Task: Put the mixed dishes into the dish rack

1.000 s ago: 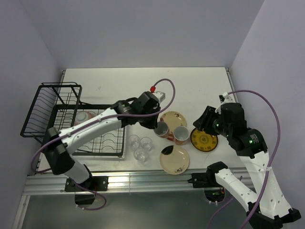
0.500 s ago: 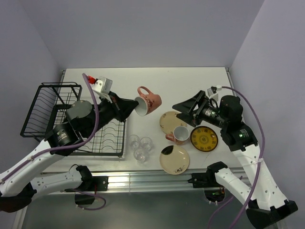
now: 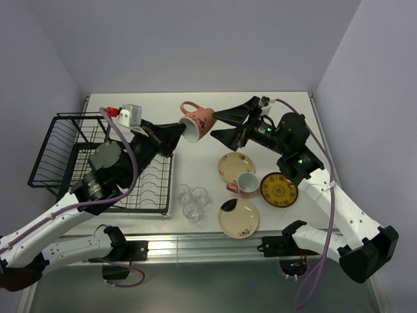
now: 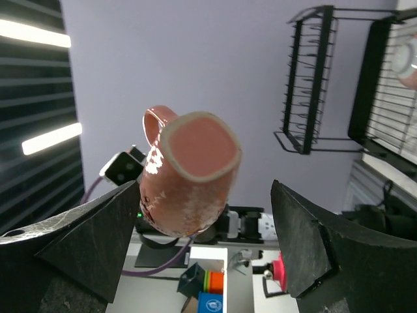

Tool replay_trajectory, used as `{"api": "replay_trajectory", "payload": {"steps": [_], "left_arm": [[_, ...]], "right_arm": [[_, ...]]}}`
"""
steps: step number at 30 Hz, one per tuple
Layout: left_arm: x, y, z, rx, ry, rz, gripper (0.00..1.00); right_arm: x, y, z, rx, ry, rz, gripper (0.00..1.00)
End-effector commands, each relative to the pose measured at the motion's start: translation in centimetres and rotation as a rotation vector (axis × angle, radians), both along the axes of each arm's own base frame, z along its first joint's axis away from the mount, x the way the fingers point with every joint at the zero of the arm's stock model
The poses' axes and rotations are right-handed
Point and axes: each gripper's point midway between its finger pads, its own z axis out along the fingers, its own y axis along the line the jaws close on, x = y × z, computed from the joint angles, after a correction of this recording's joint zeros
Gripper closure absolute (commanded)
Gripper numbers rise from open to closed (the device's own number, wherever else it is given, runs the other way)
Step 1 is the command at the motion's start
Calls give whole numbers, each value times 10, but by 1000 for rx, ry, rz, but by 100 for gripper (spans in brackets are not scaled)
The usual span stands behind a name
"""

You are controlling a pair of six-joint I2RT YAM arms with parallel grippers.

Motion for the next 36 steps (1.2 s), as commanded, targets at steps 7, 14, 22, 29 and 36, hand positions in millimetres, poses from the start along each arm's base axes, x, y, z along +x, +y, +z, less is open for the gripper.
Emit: {"api": "replay_trajectory", "payload": {"steps": [7,14,22,29,36], "left_arm": [[-9,36,74,-386,-81,63,100],[-9,34,77,-430,-74,46,100],[-9,36,73,-438,-66,52,100],[-7,40,70,-444,-65,75,100],[-6,51,65,-458,-34,115,100]], "right_arm": [[-4,2,69,214,-204,28,11],[7,12,89,252,-239,45,11],[5,29,103,268,-251,93,14],[-4,35,101,270,-254,117,22],[-15,34,108,285,-308,133,26]]}}
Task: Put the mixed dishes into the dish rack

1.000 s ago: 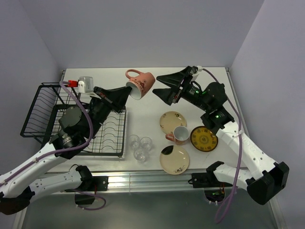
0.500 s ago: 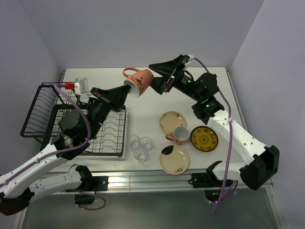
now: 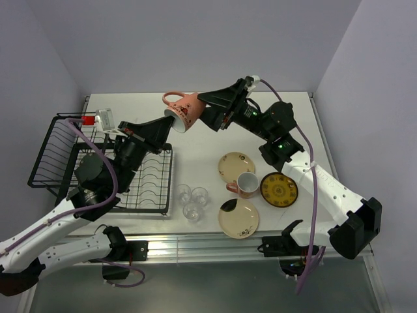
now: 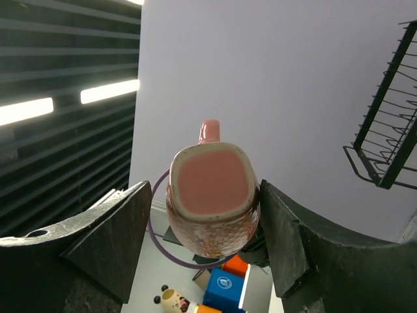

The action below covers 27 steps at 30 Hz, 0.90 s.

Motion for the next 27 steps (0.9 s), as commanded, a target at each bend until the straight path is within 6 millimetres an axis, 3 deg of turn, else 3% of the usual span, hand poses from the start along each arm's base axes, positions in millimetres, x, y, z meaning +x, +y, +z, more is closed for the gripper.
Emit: {"api": "replay_trajectory", "payload": {"steps": [1,14,20,27], "left_arm": [[-3,21,22,-111,-13,43,100],[-3,17,12,-162,46,10,100],[-8,17,11,-163,43,-10,100],[-10,22,5,-167,54,-4,100]], "right_arm": [[-26,-7,38,70,-153,31,26],[-25,10,50,91,-191,60,32],[-21,17,49,89,-178,70,27],[-22,28,51,86,-177,96,29]]}}
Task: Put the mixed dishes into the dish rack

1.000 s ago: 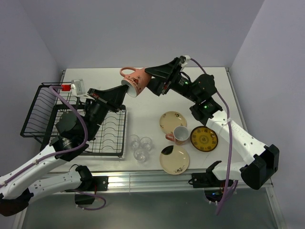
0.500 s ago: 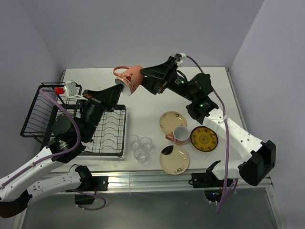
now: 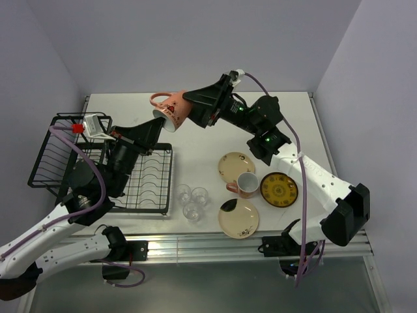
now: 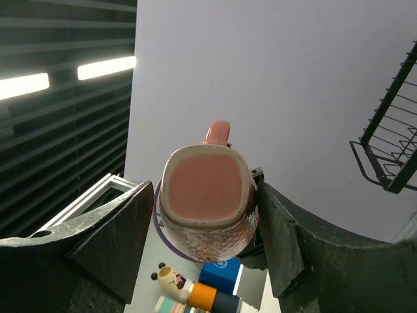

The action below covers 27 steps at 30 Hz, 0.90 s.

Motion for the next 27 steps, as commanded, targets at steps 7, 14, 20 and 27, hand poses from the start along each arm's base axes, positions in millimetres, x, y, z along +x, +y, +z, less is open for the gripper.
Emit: {"api": "replay_trajectory", "payload": {"steps": [7,14,20,27], "left_arm": [[-6,1,1,-38,-1,-29,100],[-6,12,-6,-45,35,0,100],[-3,28,-16,-45,106,60,37],[-5,45,-36,-8,199,108,5]], "right_arm": [[-27,8,43,88,-115,67,32],[-37,12,43,99,-127,100,100],[-40,11,40,81,-137,89,100],[-27,16,27,40,-126,79,100]]}}
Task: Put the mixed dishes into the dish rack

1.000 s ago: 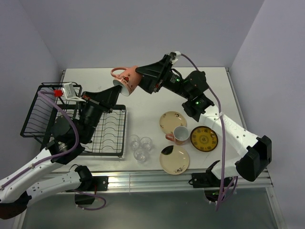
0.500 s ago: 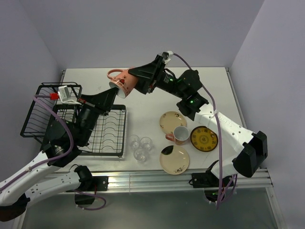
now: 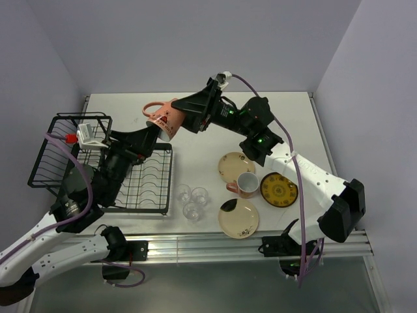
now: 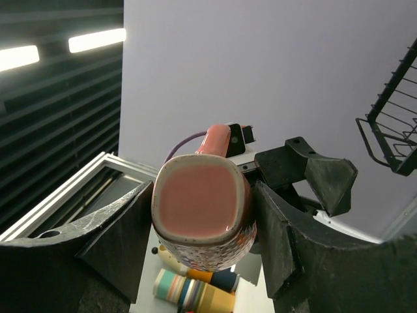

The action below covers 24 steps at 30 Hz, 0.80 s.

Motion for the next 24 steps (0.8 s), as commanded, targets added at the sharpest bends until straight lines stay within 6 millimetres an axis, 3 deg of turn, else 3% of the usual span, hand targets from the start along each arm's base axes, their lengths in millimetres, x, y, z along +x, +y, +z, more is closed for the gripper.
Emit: {"api": "replay_trajectory", "payload": {"steps": [1,5,8,13,14,15,16,17,19,24], "left_arm": [[-3,21,-7,19,66,56,2],[-16,45,-16,27,119,78,1],[-30,54,-13,40,112,39,1],[-48,56,14,124,120,-47,7],[-57,60,34,122,91,-77,8],[-60,60,34,153,100,-91,9],[-58,54,35,183,114,-100,10],[-63,60,53,169,93,-106,11],[-65,61,63,205,91,-114,12],[-66,55,79,253,36,-142,10]], "right_arm": [[-5,-8,27,58,-97,-8,100],[13,1,10,-25,-116,-39,100],[34,17,-18,-160,-158,-91,100],[63,36,-68,-334,-246,-152,100],[72,42,-77,-372,-295,-168,100],[78,45,-88,-421,-296,-180,100],[79,52,-96,-450,-315,-178,100],[87,60,-101,-488,-385,-194,100],[95,77,-119,-583,-475,-222,100],[112,109,-173,-769,-560,-269,100]]}}
